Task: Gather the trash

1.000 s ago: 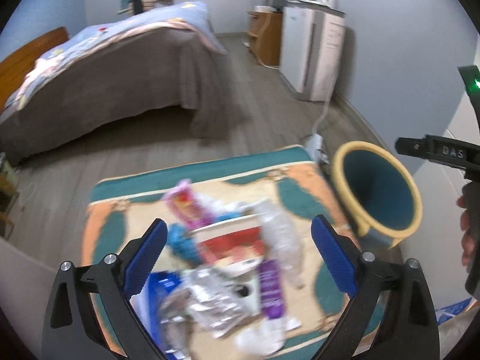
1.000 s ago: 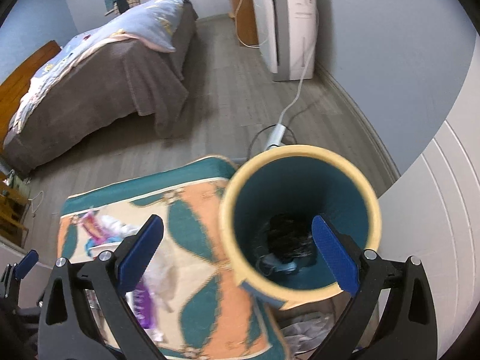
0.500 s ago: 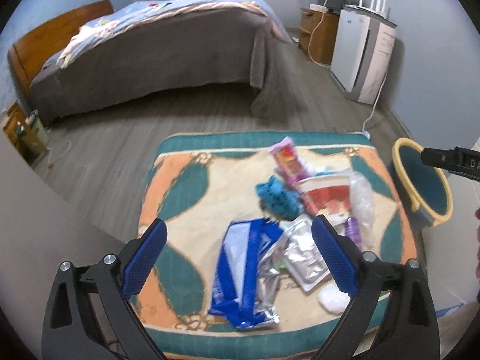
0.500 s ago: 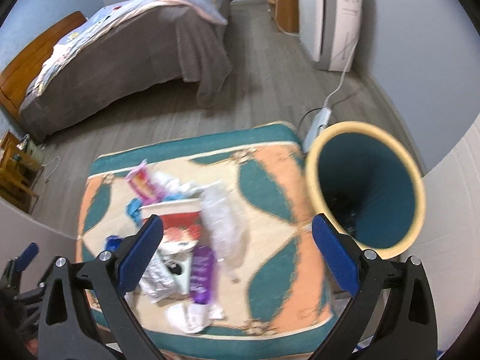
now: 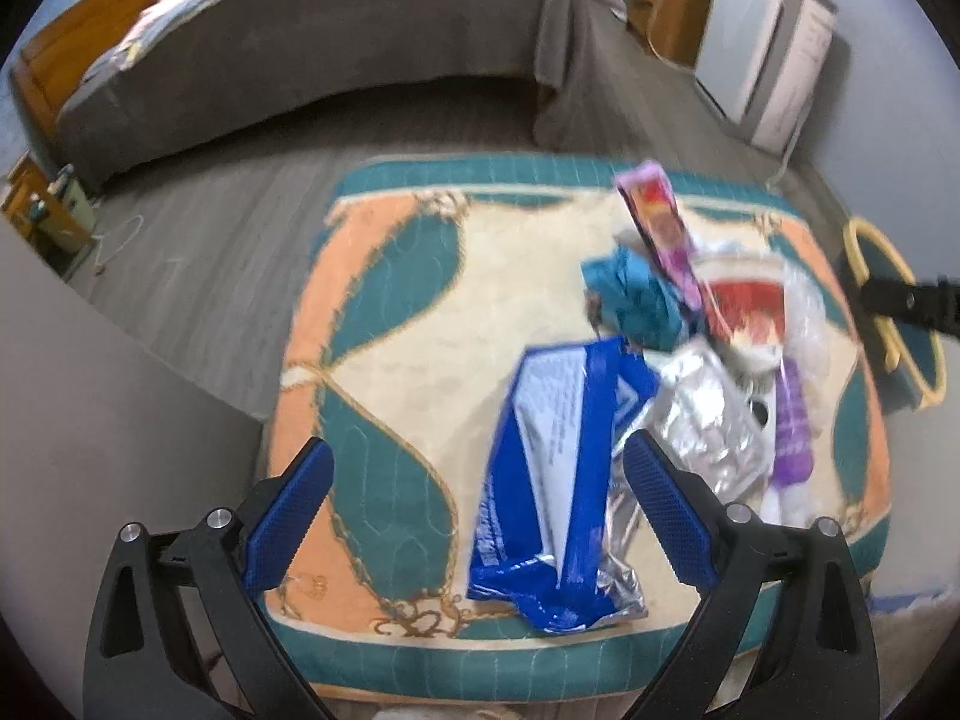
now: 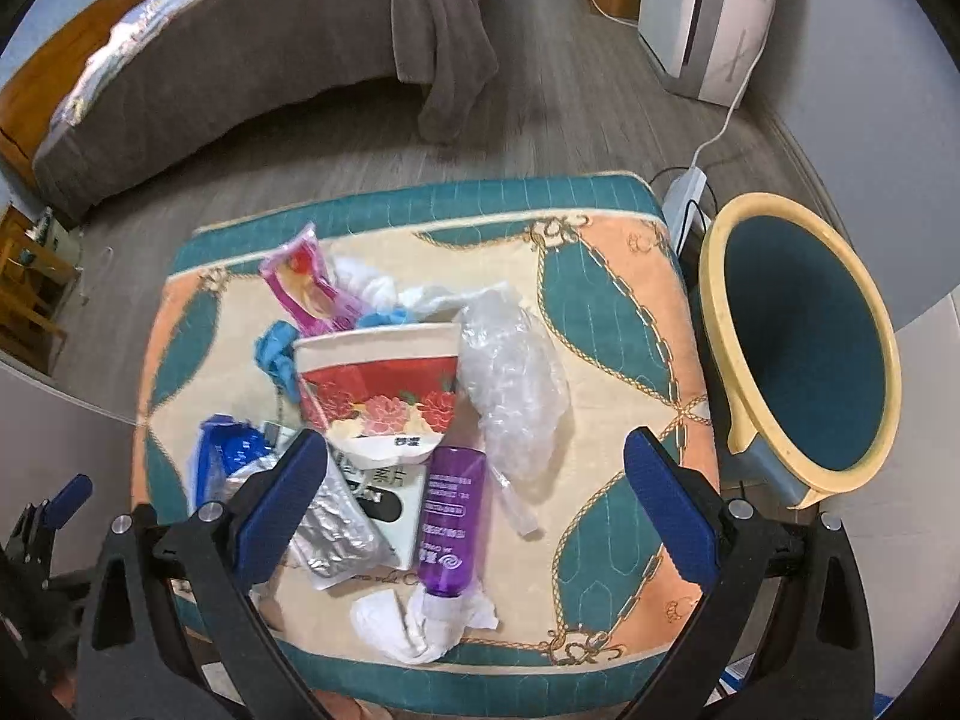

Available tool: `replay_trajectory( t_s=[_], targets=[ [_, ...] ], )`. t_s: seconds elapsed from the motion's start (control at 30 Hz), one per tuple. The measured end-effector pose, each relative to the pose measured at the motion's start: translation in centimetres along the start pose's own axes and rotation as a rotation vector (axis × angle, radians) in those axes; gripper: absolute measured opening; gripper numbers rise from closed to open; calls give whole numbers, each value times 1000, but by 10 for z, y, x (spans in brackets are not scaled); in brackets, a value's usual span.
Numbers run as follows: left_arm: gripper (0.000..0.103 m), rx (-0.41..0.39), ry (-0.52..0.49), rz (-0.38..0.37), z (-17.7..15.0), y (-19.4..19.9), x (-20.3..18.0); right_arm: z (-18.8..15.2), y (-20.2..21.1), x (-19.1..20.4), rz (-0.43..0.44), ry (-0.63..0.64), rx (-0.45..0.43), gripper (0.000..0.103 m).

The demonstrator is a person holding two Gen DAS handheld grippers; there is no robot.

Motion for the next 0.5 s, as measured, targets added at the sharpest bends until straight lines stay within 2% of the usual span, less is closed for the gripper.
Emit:
replay_trajectory(
  t_s=[0.2,0.33,0.4,0.5],
  targets=[
    [96,24,-118,1,-6,-15,-28,-7,-30,-7,-6,-34,77,97],
    [96,79,-112,-8,-9,-31,-31,-16,-49,-13,-14,-46,139,97],
    [96,95,-92,-21,-9,-37,-29,-20,-54,-18,-26,-64,147,92],
    [94,119,-61,-48,-8,-42,-26,-28,-66,-21,-7,-86,197,74]
  ],
)
Point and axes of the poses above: each gripper's, at about its wrist camera, not at the fingertips, and y roughly against the way its jaws point, x to its left, z to its top, the point moved 3 cm from there along -y, roughly the way its jaws point, and after that the axes turned 13 degrees about z, right-handed, at the moved point
